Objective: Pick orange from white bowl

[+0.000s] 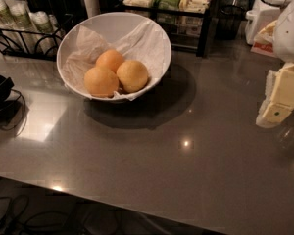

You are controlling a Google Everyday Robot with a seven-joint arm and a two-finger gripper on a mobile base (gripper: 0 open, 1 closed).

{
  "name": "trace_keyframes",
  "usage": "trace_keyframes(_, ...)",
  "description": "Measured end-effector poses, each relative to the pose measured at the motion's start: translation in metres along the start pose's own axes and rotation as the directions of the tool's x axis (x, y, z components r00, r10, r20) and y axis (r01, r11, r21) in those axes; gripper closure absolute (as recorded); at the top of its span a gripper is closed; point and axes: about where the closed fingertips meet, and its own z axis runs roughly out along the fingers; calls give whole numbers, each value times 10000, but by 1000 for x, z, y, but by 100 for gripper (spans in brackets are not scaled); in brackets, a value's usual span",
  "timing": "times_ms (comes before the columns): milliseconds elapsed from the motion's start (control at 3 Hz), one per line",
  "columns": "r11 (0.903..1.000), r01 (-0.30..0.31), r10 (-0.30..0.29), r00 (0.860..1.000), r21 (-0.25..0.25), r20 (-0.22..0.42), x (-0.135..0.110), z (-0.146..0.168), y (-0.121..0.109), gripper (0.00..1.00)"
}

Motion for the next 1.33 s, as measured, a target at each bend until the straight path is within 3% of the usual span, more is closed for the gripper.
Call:
trace_keyframes(333,10000,3,-3,10000,1,5,0,0,0,0)
trace_keyframes(667,9992,394,-399,9977,92,539,-27,11,-6,0)
trace_keyframes(1000,9925,1127,-1180,9848,481,1276,-72,18,-15,0)
trace_keyframes(1333,9924,1129,-1183,9847,488,1282,-73,18,-15,0)
